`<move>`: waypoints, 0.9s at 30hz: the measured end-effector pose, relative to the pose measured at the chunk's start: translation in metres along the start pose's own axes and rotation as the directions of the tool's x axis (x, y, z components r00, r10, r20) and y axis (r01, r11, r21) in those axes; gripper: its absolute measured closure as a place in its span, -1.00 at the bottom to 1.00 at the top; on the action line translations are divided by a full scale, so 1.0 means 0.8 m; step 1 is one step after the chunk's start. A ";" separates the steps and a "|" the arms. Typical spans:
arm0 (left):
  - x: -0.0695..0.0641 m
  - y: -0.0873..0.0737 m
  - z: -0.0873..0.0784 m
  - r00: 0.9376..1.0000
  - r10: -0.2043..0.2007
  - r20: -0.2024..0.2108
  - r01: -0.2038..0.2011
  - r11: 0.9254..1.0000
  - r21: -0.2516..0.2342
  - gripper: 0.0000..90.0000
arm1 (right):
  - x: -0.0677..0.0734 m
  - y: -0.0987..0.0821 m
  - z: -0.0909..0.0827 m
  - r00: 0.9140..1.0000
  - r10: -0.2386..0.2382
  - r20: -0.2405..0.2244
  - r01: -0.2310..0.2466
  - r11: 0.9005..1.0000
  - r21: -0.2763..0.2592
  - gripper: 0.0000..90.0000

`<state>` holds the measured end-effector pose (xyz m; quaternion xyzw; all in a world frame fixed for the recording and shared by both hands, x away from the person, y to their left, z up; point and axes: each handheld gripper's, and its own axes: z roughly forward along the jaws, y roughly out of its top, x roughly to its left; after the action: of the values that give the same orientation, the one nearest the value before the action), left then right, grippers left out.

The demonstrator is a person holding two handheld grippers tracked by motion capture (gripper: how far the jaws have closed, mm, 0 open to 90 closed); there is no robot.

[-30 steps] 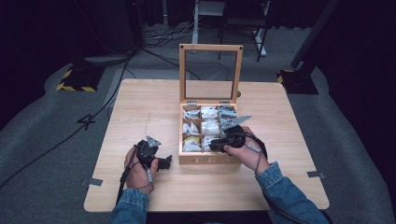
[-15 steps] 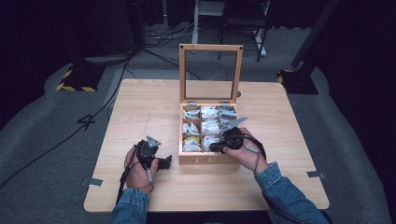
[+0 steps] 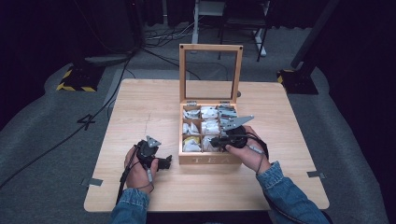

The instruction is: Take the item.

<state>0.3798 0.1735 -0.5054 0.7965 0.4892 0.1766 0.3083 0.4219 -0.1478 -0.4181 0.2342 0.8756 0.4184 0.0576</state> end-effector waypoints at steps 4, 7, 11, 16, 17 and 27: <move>0.000 0.000 0.001 1.000 -0.003 0.003 0.003 1.000 -0.002 -1.00 | 0.001 0.003 -0.013 1.000 -0.006 0.024 0.008 0.999 -0.053 0.93; 0.000 0.001 0.001 1.000 -0.002 0.004 0.002 1.000 -0.001 -1.00 | 0.001 0.006 -0.024 0.999 -0.005 0.032 0.008 0.997 -0.083 0.93; 0.000 0.001 0.001 1.000 -0.001 0.004 0.001 1.000 -0.001 -1.00 | 0.002 0.007 -0.040 0.999 -0.002 0.044 0.007 0.993 -0.121 0.93; 0.000 0.001 0.001 1.000 0.001 0.004 -0.001 1.000 -0.001 -1.00 | 0.000 0.008 -0.061 0.998 0.010 0.064 0.001 0.986 -0.167 0.93; 0.000 0.001 0.001 1.000 0.001 0.004 -0.001 1.000 -0.002 -1.00 | -0.002 0.008 -0.066 0.998 0.012 0.069 0.000 0.984 -0.176 0.93; 0.000 0.002 0.002 1.000 0.004 0.009 -0.004 1.000 0.001 -1.00 | -0.025 -0.002 -0.120 0.986 0.084 0.141 -0.047 0.968 -0.247 0.93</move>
<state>0.3820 0.1728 -0.5053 0.7985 0.4863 0.1732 0.3097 0.4101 -0.2258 -0.3595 0.2854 0.8026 0.5054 0.1379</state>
